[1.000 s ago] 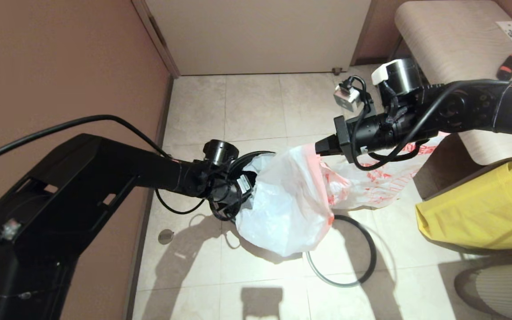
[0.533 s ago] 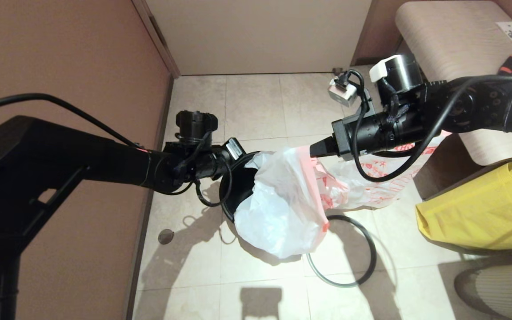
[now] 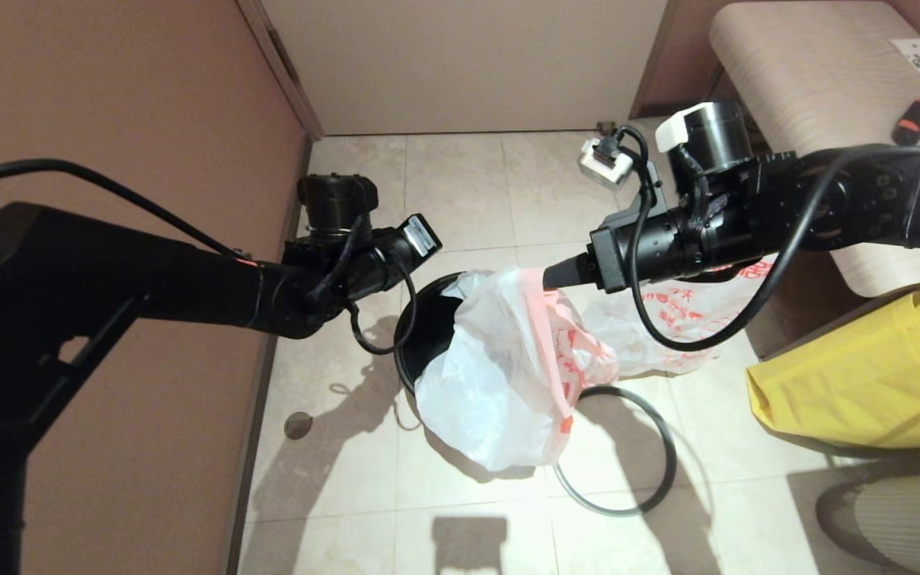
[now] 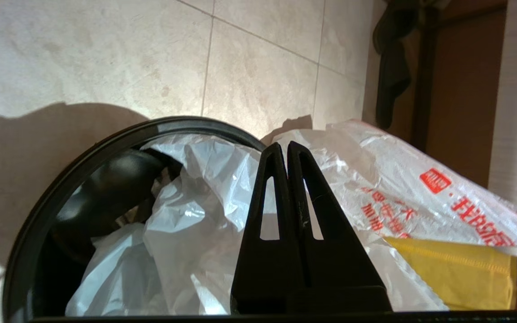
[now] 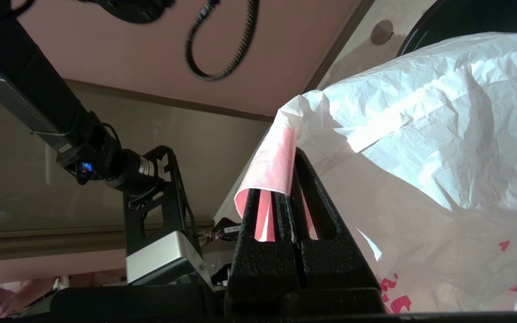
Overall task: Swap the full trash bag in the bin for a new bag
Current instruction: Put the new garbage bag on the trash can
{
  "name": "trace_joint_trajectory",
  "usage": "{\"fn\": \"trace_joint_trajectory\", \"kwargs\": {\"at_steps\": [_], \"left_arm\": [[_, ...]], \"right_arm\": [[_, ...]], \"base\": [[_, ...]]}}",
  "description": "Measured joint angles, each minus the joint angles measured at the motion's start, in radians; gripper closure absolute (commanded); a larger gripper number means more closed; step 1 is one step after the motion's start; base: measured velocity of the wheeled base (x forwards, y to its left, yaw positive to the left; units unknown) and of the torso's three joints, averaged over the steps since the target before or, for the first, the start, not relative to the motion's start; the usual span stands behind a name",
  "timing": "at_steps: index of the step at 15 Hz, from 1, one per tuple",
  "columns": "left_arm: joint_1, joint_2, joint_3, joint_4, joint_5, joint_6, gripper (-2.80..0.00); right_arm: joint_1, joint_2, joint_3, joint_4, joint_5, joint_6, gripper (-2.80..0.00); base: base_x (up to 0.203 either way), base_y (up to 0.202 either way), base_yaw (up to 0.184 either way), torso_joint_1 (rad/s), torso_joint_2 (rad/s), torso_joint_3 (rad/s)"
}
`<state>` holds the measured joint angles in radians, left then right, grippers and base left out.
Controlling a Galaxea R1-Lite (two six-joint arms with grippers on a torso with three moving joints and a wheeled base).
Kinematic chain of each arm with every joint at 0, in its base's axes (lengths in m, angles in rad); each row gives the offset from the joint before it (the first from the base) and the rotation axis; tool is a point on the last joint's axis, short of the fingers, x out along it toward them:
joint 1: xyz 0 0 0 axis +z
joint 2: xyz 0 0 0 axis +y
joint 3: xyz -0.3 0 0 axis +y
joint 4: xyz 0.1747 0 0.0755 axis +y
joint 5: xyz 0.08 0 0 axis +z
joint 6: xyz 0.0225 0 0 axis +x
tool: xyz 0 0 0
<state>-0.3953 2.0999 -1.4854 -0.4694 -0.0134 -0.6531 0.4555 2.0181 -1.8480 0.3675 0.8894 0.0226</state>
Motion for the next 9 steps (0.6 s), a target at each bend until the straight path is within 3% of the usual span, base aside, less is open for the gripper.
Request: {"fn": "trace_joint_trajectory", "kwargs": {"at_steps": [3,6,9], "left_arm": [[-0.003,-0.062,0.012,0.061,-0.023,0.054,0.0],[0.003,-0.15,0.052,0.091,-0.098,0.074,0.0],[0.004,-0.22,0.078,0.135,-0.124,0.14,0.0]], "right_arm": [[0.018,0.005,0.048,-0.099,-0.003,-0.002,0.0],[0.028,0.03,0.032,-0.272,-0.012,0.001,0.0],[0.033,0.049,-0.005,-0.317,-0.027,-0.003,0.0]], "base": [[0.0,0.0,0.0,0.0,0.0,0.0],[0.0,0.0,0.0,0.0,0.0,0.0],[0.0,0.0,0.0,0.0,0.0,0.0]]}}
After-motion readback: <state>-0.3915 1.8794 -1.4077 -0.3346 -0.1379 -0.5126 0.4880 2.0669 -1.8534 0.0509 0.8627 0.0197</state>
